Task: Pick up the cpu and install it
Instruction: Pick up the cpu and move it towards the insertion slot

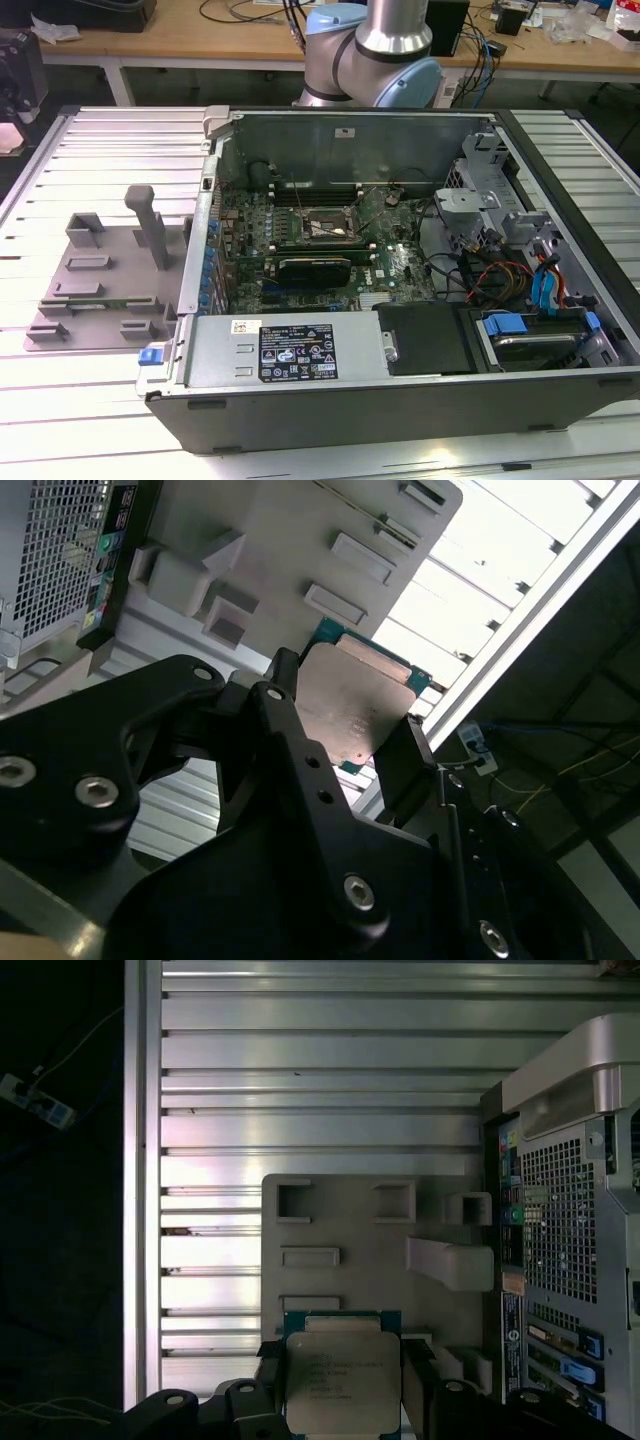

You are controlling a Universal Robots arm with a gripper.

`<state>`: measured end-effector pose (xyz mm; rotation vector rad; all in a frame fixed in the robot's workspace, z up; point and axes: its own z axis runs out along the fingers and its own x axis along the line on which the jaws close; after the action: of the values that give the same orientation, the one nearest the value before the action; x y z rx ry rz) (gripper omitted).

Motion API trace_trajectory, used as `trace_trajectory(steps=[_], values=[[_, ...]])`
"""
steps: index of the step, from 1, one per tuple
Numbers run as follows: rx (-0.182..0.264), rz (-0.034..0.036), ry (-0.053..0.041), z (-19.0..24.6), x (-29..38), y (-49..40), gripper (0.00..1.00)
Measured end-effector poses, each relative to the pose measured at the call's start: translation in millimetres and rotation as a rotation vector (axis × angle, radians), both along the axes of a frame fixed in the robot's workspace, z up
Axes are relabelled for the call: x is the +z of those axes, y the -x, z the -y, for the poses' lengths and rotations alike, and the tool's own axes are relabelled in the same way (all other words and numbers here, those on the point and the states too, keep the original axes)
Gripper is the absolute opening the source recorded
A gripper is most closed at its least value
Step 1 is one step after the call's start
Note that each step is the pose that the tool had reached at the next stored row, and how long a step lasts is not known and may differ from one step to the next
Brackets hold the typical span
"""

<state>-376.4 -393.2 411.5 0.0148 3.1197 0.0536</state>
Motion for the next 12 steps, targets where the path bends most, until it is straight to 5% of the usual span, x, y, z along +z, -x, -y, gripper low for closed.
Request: trace_trajectory(steps=[12], values=[[0.0,0.0001,-0.0001,0.0,0.1,-8.0,0.55]])
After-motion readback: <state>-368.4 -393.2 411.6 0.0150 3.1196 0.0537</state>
